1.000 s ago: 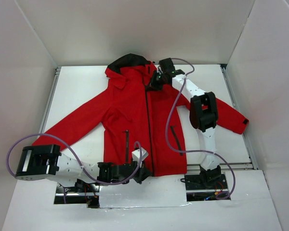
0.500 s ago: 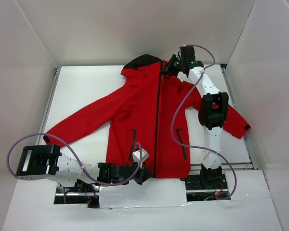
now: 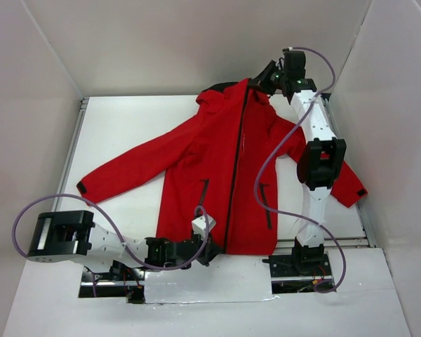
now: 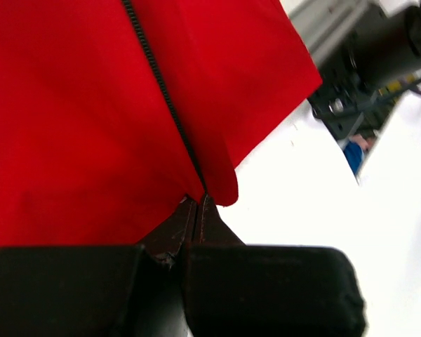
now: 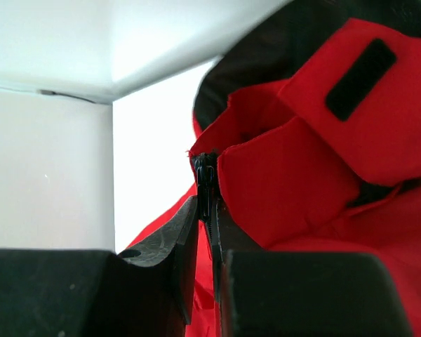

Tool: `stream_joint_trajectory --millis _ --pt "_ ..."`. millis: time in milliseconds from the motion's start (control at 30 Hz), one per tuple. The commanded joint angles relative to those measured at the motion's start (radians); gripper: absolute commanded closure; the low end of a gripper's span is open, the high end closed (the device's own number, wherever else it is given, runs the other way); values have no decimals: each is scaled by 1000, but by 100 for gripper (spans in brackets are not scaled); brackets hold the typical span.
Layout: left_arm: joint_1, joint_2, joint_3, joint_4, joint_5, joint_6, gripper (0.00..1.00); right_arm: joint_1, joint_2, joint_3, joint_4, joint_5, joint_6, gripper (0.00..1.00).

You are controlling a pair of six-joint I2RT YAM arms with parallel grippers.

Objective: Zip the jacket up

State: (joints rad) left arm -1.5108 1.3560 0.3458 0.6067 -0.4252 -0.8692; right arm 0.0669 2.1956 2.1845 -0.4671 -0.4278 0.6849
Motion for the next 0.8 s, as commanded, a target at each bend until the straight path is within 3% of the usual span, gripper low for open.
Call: stream_joint_trajectory --millis 0,133,267,500,533,633,667,700,767 --pt "-14 32 41 -35 11 -34 100 -50 -72 90 174 44 -16 100" --pt "21 69 50 -56 -17 -68 100 -56 -114 58 245 -23 -30 100" --pt "57 75 44 -65 -50 -88 100 -58 -37 246 165 -66 -36 100" --pt "67 80 55 -173 -135 -185 100 -33 -14 221 180 -114 -64 99" --pt "67 89 56 -180 -135 -189 100 -27 -7 222 168 -103 -76 84" --pt "67 126 94 -253 -126 -217 98 -26 10 196 170 -88 -70 62" --pt "67 132 122 -284 -127 -234 92 -24 10 186 173 -85 -67 60" --pt "67 134 133 -309 -136 -237 76 -24 13 187 174 -75 -67 58" --pt "67 118 142 -364 -147 -252 63 -24 12 208 157 -57 -68 51"
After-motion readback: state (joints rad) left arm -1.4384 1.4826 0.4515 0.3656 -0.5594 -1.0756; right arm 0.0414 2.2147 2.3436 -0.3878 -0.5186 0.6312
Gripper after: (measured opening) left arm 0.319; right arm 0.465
